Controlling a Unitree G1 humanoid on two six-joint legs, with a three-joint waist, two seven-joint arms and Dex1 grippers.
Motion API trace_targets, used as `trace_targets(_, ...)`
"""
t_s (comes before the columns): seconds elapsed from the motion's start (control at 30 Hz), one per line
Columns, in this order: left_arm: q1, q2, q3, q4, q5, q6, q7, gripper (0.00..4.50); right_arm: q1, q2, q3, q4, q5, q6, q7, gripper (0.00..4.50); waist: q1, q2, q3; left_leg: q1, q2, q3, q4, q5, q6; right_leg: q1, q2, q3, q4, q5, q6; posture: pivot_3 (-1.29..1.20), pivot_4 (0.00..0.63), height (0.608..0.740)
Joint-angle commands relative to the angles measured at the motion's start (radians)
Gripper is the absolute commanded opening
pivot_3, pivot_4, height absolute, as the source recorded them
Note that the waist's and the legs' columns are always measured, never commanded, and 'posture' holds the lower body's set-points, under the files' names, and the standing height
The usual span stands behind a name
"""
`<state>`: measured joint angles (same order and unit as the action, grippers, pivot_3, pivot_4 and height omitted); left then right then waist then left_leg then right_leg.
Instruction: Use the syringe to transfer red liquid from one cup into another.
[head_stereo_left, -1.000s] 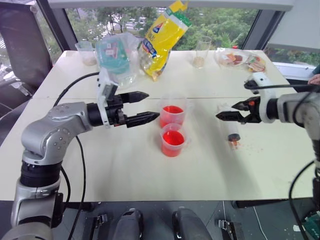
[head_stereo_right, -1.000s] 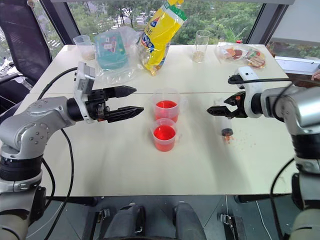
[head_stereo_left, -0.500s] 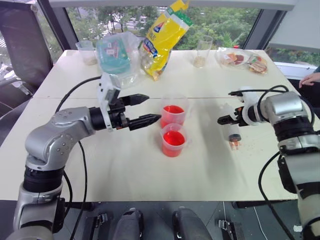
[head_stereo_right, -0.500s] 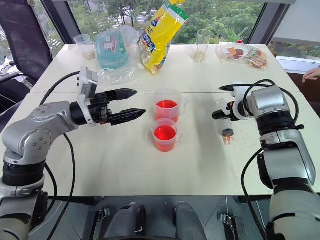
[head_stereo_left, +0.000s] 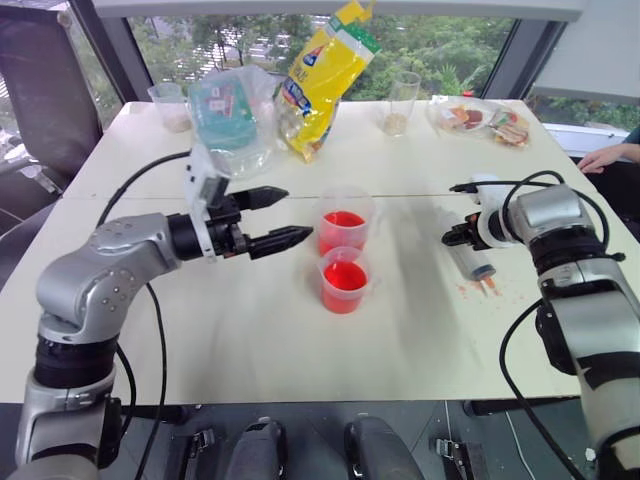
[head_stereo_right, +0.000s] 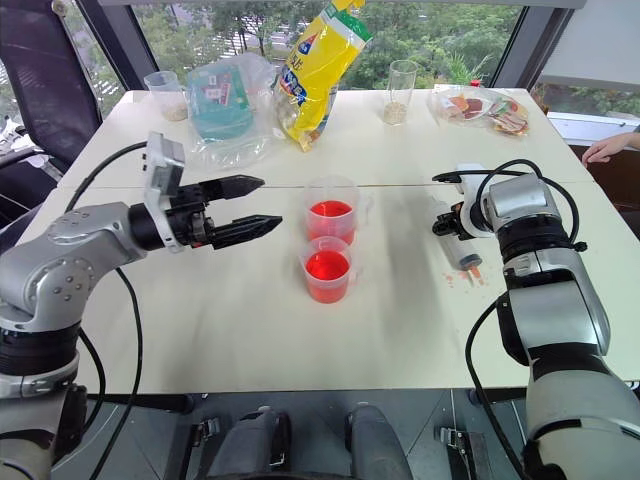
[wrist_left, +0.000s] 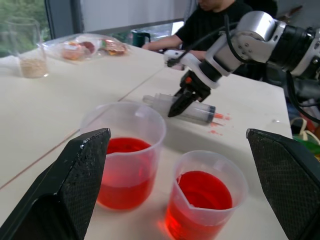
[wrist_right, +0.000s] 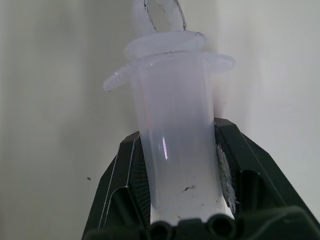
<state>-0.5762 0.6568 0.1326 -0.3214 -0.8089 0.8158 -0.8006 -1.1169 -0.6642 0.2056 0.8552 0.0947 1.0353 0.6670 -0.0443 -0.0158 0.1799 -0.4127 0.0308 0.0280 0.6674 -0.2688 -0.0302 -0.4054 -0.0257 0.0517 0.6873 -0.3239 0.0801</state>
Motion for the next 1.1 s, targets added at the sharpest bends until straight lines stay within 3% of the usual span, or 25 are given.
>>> trace_targets(0.03,-0.043,0.016,0.030,0.011,-0.011,-0.016,-0.013,4.50,-0.028,0.005,-0.140,-0.196,0.055,-0.073,-0.032,1.39,0.000,0.001,0.000,0.000,0.000,0.000,0.000,0.000,0.000,0.000,0.000,0.000,0.000,0.000,0.000,0.00,0.150,0.740)
trace_targets(0.17,-0.081,0.026,0.020,0.056,0.005,-0.029,-0.036,4.50,-0.014,0.125,-0.416,-0.463,0.250,-0.174,-0.091,1.39,-0.002,0.001,0.000,0.000,0.001,0.001,-0.002,0.000,0.000,-0.002,0.001,0.001,0.001,0.000,0.000,0.00,0.150,0.740)
trace_targets(0.37,-0.132,0.043,0.002,0.105,0.030,-0.040,-0.081,4.50,0.046,0.333,-0.525,-0.723,0.410,-0.285,-0.147,1.39,0.004,0.000,0.000,-0.002,0.000,0.000,-0.002,0.000,-0.001,-0.002,-0.001,0.000,0.000,0.000,0.000,0.00,0.150,0.740)
trace_targets(0.67,-0.171,0.054,0.002,0.122,0.045,-0.027,-0.099,4.50,0.260,0.535,-0.428,-0.813,0.409,-0.567,-0.133,1.39,0.000,0.000,0.000,-0.002,0.000,0.000,-0.001,0.000,-0.001,-0.002,-0.001,0.000,0.000,0.000,0.000,0.00,0.150,0.740)
trace_targets(1.1,-0.215,0.028,-0.034,0.145,0.057,-0.030,-0.111,4.50,0.447,0.578,-0.305,-0.693,0.315,-0.838,-0.077,1.39,0.000,0.000,0.000,-0.001,0.000,0.000,-0.001,0.001,-0.001,-0.002,0.000,0.000,0.001,0.000,0.000,0.00,0.150,0.740)
